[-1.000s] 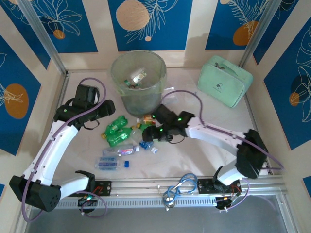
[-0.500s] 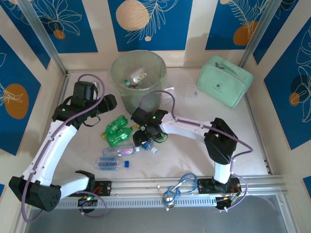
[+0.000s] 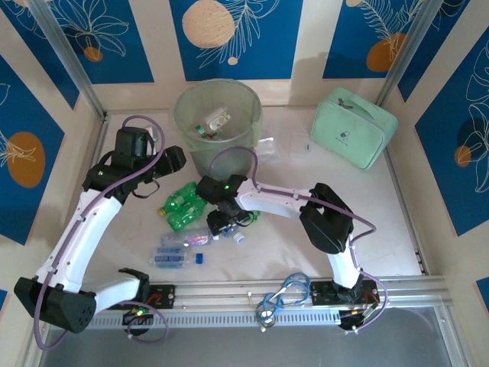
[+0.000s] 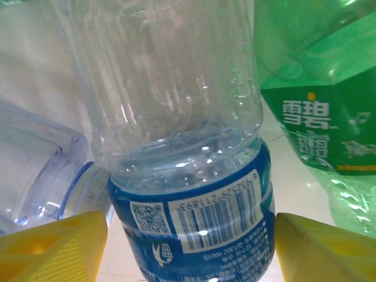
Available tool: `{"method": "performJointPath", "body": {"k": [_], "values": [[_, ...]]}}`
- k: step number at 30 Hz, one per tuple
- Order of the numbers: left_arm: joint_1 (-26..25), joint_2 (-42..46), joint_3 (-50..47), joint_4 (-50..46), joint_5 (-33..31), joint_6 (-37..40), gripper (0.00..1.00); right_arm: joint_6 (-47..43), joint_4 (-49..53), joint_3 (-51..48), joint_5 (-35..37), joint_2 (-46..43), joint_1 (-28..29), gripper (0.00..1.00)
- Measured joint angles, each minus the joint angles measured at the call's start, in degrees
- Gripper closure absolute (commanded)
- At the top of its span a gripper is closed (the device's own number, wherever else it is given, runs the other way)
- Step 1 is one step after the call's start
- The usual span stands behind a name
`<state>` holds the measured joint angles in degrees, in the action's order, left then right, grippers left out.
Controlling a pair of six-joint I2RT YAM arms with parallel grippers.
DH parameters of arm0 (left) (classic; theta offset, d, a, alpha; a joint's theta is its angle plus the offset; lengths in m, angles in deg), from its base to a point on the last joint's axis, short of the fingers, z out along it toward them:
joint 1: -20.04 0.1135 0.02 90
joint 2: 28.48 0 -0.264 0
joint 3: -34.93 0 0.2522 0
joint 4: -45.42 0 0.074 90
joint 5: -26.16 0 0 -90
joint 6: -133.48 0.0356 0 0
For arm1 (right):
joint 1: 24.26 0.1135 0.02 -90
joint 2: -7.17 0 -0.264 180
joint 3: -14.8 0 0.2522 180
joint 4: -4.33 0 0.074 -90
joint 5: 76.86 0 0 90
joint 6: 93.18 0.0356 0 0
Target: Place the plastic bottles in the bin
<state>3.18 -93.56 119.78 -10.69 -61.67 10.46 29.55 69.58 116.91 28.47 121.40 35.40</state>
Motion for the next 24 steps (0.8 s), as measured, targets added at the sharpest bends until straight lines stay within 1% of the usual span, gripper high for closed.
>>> {"method": "performJointPath", "body": {"k": [4,7,13,20,24], "values": [[0.0,0.0,-0.26,0.02,0.46,-0.17,0.26,-0.26,0.52,0.44,0.2,1.27,0.02,0.22],[0.0,0.0,-0.33,0.15,0.68,-0.2,0.27,-0.42,0.72,0.55,0.26,1.86,0.02,0.23],[0.0,0.13,-0.57,0.63,0.81,-0.83,0.26,-0.94,0.74,0.63,0.39,2.47,0.02,0.34],[0.0,0.15,-0.68,1.05,0.83,-1.22,0.27,-1.05,0.98,1.03,1.33,2.47,1.16,0.38],[0.0,0.61,-0.57,1.03,0.81,-1.22,0.25,-1.03,1.9,1.22,1.9,1.49,2.67,0.38]]}}
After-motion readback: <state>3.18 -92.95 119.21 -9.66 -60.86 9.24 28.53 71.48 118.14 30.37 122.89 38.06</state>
